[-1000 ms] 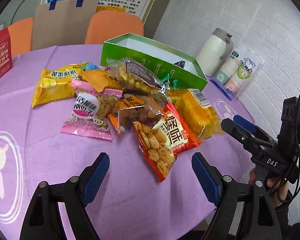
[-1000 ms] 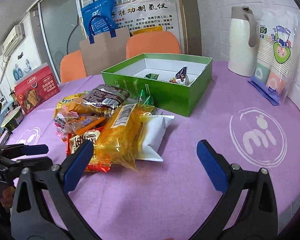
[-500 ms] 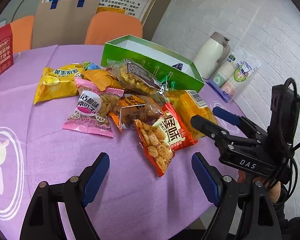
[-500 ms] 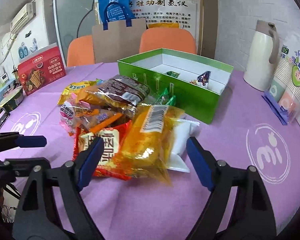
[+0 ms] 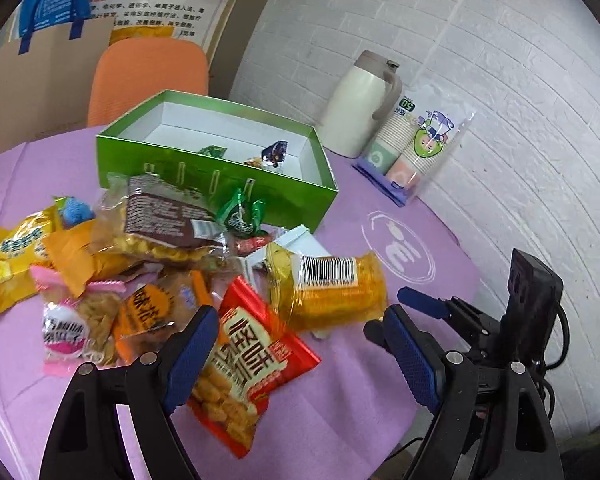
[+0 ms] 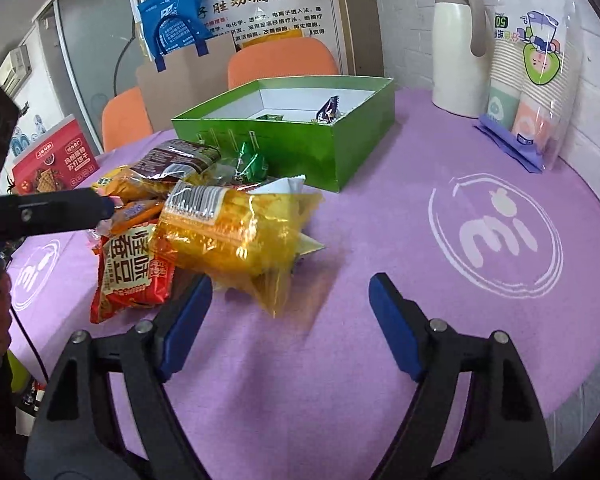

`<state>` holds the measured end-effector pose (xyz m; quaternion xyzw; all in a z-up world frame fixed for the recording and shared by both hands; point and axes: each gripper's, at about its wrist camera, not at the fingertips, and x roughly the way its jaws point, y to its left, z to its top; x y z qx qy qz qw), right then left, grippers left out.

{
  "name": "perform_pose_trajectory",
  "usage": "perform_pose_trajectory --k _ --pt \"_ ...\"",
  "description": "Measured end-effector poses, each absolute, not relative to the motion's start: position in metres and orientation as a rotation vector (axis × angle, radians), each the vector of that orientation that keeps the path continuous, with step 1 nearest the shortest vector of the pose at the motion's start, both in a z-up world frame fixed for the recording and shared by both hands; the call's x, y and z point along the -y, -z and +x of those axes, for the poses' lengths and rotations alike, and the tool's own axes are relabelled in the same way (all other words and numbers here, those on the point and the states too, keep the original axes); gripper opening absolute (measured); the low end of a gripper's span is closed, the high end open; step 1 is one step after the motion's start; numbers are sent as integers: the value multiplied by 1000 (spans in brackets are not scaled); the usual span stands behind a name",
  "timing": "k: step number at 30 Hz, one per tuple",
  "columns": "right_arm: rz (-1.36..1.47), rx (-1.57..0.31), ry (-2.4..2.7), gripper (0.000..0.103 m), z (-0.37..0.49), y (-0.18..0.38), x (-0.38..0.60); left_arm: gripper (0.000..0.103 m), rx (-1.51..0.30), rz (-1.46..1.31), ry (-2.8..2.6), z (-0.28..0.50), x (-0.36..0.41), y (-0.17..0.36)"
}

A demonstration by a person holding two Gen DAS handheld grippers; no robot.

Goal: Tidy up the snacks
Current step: 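Move the right tool back toward the yellow bread bag on the pile, then grasp the yellow bread bag with the right tool and carry it over the box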

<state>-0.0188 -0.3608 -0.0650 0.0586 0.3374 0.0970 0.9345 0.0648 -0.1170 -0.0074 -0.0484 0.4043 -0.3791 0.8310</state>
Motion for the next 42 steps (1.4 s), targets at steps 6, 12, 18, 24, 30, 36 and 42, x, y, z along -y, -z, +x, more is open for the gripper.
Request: perform_pose_trajectory --k 6,12,18,24,30,36,42 --pt "106 -666 -247 81 -20 65 354 77 -954 -81 885 84 149 23" --pt "134 -701 -282 81 -28 68 361 75 -995 -87 932 71 151 29" --pt "136 -738 -282 81 -44 78 361 75 -992 -19 960 61 159 27" --pt "168 -750 -289 81 -42 87 356 75 -1016 -23 948 67 172 34" --pt "202 -749 -295 45 -37 84 357 37 -1018 7 901 63 176 39" --pt "158 -661 -299 43 -42 49 360 35 -951 -25 928 56 172 15" --pt "147 -546 -340 42 -19 4 360 35 -824 -70 934 66 162 -32"
